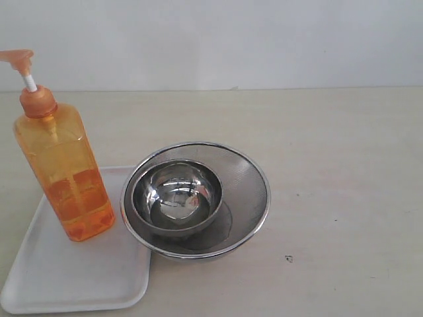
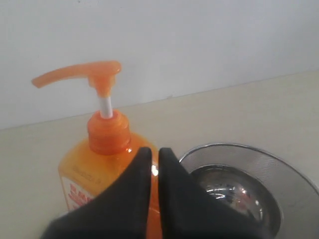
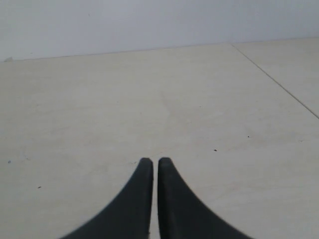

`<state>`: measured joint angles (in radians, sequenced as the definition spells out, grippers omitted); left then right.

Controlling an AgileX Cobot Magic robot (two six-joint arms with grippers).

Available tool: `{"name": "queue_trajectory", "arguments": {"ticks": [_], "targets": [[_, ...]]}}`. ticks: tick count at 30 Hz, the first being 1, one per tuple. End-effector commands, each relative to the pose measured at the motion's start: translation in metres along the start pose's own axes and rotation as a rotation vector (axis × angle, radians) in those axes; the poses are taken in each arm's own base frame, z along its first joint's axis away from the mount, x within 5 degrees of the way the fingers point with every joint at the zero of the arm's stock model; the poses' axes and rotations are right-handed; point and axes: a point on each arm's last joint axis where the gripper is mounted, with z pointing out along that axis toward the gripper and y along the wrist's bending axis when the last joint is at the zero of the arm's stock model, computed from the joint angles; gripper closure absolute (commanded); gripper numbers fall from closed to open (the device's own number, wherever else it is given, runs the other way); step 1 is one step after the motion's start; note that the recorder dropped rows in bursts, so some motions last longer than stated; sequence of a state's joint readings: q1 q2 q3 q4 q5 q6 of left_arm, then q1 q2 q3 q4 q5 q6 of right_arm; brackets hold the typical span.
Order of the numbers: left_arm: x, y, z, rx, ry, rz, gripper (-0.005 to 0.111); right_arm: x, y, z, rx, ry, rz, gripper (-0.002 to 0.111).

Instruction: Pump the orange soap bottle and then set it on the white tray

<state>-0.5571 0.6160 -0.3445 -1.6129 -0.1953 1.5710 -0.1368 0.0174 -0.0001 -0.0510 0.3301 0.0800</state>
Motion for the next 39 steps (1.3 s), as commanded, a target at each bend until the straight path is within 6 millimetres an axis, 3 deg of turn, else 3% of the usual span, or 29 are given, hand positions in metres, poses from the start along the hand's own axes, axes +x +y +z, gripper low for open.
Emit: {"name": "queue_trajectory", "arguments": {"ticks": [1, 5, 9, 15, 23, 34, 37, 39], "targets": [[0.0, 0.002, 0.007, -0.037, -0.012, -0.019, 0.102, -0.001, 0.0, 0.0, 0.004, -0.016, -0.013, 0.107], [-0.006, 0.007, 0.006, -0.089, -0.15, -0.046, 0.102, -0.001, 0.0, 0.0, 0.004, -0.016, -0.013, 0.107], [-0.002, 0.001, 0.007, -0.011, -0.237, -0.054, 0.102, -0.001, 0.0, 0.0, 0.004, -0.016, -0.013, 0.107], [0.025, -0.001, 0.02, -0.011, -0.168, -0.017, 0.102, -0.001, 0.0, 0.0, 0.004, -0.016, -0.013, 0.107], [0.022, 0.002, 0.027, -0.053, -0.229, -0.07, 0.102, -0.001, 0.0, 0.0, 0.004, -0.014, -0.013, 0.107], [0.034, 0.014, 0.044, -0.143, -0.147, 0.001, 0.102, -0.001, 0.0, 0.0, 0.004, -0.014, -0.013, 0.107], [0.036, 0.013, 0.045, -0.138, -0.131, 0.001, 0.094, -0.001, 0.0, 0.0, 0.004, -0.014, -0.013, 0.107], [0.036, 0.013, 0.045, -0.136, -0.131, 0.003, 0.078, -0.001, 0.0, 0.0, 0.004, -0.014, -0.013, 0.107]]}}
